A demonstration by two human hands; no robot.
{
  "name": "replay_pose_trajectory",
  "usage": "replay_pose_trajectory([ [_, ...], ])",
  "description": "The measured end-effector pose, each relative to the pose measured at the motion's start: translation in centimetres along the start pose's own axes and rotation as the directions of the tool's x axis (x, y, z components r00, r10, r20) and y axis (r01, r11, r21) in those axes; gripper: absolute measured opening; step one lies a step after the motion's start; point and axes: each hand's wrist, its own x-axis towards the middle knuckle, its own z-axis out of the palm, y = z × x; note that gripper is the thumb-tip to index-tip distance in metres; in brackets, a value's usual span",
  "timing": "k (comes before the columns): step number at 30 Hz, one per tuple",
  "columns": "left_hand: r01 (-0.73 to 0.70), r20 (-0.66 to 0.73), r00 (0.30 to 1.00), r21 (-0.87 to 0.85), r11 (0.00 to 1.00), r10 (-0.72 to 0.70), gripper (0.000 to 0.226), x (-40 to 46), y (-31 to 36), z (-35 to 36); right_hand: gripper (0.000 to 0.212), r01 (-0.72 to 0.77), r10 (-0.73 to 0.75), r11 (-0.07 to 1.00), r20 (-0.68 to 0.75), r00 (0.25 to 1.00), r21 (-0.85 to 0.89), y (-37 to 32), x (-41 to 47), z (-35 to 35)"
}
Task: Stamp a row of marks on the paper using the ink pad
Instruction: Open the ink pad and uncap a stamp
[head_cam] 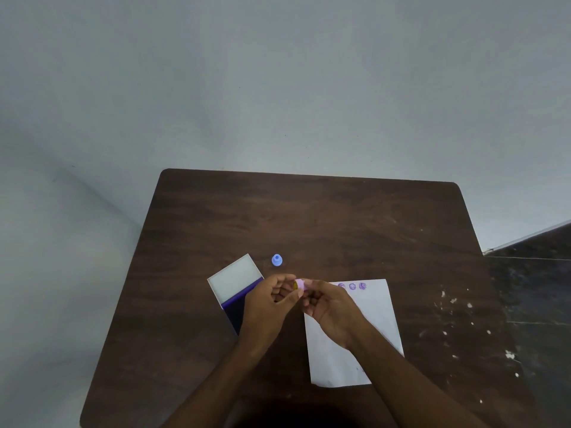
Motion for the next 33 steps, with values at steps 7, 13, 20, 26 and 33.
replay_pose_trajectory([
  [7, -0.032, -0.013, 0.999, 0.022, 0.999, 0.033, 0.037, -0.1, 0.1, 0.1, 0.022, 0.048, -0.047, 0.999, 0.029, 0.998, -0.006, 0.2, 0.1, -0.2],
  [13, -0.011, 0.001, 1.000, 0.026, 1.000, 0.011, 0.038, 0.0, -0.2, 0.3, 0.020, 0.072, -0.072, 0.997, 0.011, 0.997, -0.003, 0.5, 0.1, -0.3],
  [20, -0.005, 0.021, 1.000, 0.013, 1.000, 0.004, 0.037, -0.1, -0.5, 0.4, 0.018, 0.070, -0.070, 0.997, -0.032, 0.997, -0.020, 1.0, 0.3, -0.6],
  [26, -0.049, 0.001, 0.999, -0.025, 0.998, 0.049, 0.022, -0.2, -0.9, -0.1, 0.020, 0.072, -0.072, 0.997, 0.018, 0.997, -0.004, 0.5, 0.0, -0.9],
  [33, -0.105, 0.025, 0.994, -0.139, 0.985, 0.109, 0.035, 0.1, -1.4, -0.6, 0.020, -0.059, 0.043, 0.971, 0.075, 0.996, 0.230, -0.1, -0.7, -1.3],
])
